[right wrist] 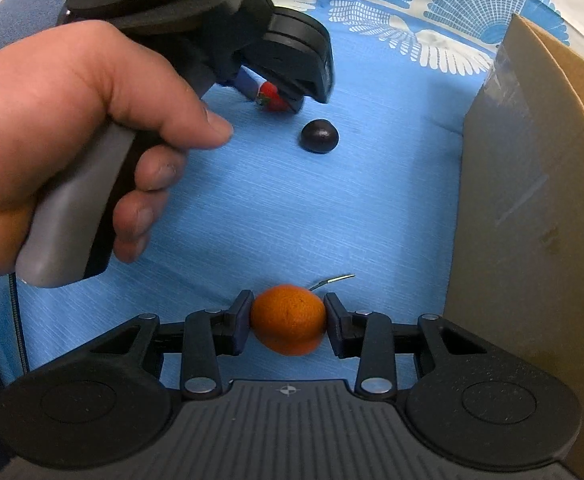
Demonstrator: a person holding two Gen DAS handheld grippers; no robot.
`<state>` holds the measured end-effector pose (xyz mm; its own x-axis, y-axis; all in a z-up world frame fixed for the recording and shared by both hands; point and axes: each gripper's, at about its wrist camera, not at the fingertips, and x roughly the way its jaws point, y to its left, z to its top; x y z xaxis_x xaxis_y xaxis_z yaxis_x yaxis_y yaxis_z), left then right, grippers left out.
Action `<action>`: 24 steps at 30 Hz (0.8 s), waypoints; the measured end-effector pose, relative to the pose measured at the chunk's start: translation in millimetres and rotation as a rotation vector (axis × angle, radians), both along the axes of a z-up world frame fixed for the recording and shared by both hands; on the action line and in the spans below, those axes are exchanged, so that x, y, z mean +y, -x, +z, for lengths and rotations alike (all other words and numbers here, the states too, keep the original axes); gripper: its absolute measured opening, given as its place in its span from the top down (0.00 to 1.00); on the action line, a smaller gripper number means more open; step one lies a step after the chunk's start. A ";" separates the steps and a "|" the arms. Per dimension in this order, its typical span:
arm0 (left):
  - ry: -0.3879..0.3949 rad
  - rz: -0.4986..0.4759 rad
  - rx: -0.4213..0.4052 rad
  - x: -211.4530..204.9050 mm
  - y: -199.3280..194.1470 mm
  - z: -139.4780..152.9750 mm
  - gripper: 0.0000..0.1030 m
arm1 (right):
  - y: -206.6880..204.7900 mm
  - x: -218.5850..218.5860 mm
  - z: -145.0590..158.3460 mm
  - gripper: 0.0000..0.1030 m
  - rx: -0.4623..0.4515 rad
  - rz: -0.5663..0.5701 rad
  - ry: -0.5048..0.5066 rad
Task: Organize fruits
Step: 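Grasp a red cherry tomato with the left tool, then lift the orange and tomato and carry both over the cardboard box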
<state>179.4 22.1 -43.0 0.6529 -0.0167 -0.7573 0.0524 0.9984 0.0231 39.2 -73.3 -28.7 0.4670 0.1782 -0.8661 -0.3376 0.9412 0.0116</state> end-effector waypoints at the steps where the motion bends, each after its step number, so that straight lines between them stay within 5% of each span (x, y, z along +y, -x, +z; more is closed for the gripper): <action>1: 0.001 -0.006 -0.008 -0.5 2.1 2.0 0.68 | 0.0 0.2 -0.4 0.61 -0.002 -0.001 0.000; 8: 0.001 0.051 -0.008 8.1 21.2 22.1 0.68 | 3.2 2.8 3.8 0.62 -0.046 0.002 -0.008; 15: -0.020 0.092 0.146 18.3 23.6 10.1 0.68 | 4.3 6.2 -0.3 0.61 -0.037 0.002 0.017; 24: -0.034 0.087 0.135 19.4 25.5 5.5 0.67 | 3.0 5.0 -0.4 0.58 -0.031 -0.006 0.017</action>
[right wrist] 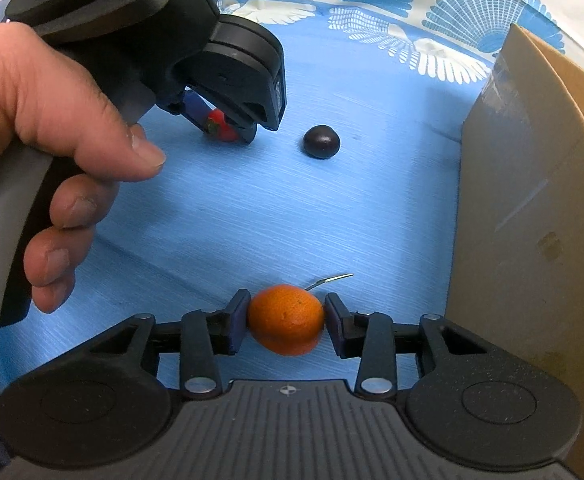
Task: Organize fruits
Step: 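Lift the orange and tomato and carry both over the cardboard box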
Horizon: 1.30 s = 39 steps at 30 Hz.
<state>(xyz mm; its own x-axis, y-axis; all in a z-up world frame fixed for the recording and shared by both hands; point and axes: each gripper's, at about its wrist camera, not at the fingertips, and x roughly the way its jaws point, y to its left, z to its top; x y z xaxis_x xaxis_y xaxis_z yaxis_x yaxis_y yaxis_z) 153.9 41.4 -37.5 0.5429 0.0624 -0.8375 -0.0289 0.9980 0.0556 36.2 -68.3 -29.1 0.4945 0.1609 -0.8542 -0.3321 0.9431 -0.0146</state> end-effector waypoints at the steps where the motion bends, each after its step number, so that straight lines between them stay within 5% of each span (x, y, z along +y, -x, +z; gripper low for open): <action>1: 0.000 0.000 -0.002 0.1 -0.3 0.1 0.68 | -0.6 0.3 -0.4 0.57 0.000 0.002 0.002; 7: -0.021 -0.002 -0.047 -1.1 7.5 10.6 0.68 | -0.1 0.2 -1.6 0.59 -0.005 0.017 0.008; 13: -0.002 -0.004 -0.179 -1.7 37.6 43.7 0.68 | 7.0 -4.2 5.8 0.62 -0.024 0.012 -0.048; 23: 0.137 -0.050 -0.473 -21.0 119.1 108.7 0.68 | 50.3 -22.0 64.7 0.62 -0.294 0.013 -0.134; 39: 0.230 -0.073 -0.487 -38.1 156.2 113.2 0.68 | 105.6 -75.6 100.8 0.62 -0.481 -0.015 -0.131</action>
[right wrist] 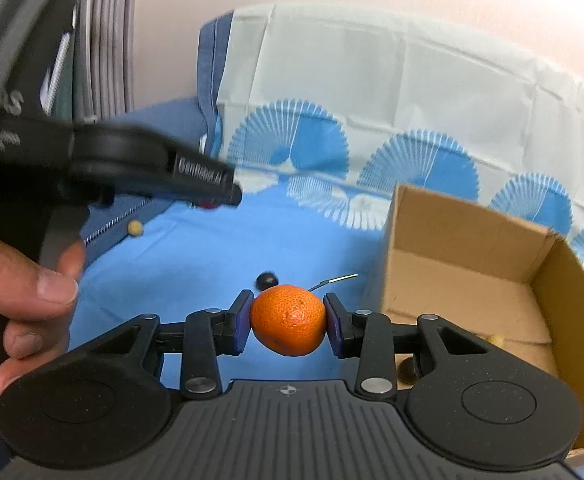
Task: Organize fruits
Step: 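Lift the orange and tomato and carry both over the cardboard box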
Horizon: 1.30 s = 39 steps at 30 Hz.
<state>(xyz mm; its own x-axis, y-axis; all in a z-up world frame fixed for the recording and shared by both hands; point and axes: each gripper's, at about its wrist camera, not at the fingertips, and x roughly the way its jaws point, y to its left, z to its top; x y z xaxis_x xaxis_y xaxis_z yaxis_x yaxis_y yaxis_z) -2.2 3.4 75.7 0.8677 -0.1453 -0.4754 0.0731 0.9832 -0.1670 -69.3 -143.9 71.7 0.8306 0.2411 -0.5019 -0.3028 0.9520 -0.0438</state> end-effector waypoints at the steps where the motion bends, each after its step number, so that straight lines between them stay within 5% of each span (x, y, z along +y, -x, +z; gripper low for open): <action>1: -0.001 -0.003 0.000 -0.9 0.3 -0.3 0.68 | 2.1 -4.5 3.2 0.62 -0.015 0.002 -0.006; 17: -0.046 -0.073 -0.019 -18.2 -0.7 -4.7 0.68 | -8.3 -125.6 55.7 0.62 -0.235 -0.149 -0.038; 22: -0.069 -0.102 -0.023 -29.0 -2.5 -8.2 0.68 | -19.2 -176.1 42.6 0.62 -0.208 -0.322 -0.159; 39: -0.088 -0.152 -0.028 -49.0 -15.4 -15.2 0.68 | -22.8 -221.6 26.0 0.62 -0.186 -0.436 -0.117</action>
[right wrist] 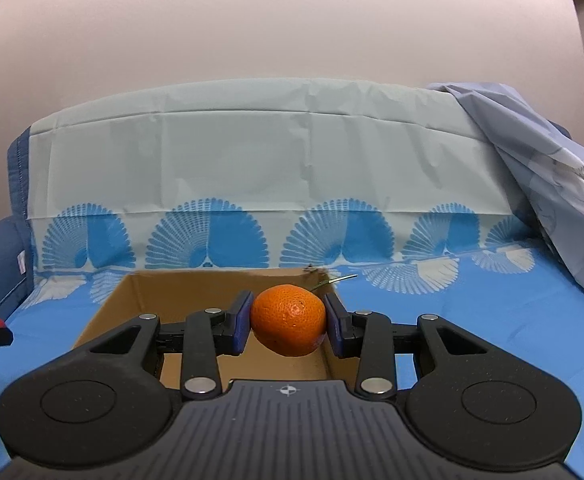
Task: Organize fruits
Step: 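Lift the orange and tomato and carry both over the cardboard box, then hold the orange and tomato in both tools above the box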
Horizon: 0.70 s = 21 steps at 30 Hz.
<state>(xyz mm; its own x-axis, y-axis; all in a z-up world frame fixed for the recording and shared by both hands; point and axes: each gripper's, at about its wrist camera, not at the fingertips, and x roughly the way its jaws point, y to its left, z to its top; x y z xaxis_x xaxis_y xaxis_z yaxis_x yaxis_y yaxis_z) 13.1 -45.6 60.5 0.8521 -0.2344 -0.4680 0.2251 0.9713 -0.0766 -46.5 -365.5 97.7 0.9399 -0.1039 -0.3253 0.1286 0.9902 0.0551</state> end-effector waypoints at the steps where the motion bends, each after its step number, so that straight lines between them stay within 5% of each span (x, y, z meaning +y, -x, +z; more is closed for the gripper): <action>1: -0.003 -0.003 0.000 -1.4 -0.3 -0.5 0.68 | -0.4 -1.2 -0.2 0.62 0.001 -0.004 -0.005; 21: -0.042 -0.035 -0.021 -13.6 4.7 -2.7 0.67 | -5.4 12.0 0.2 0.62 0.004 0.027 0.009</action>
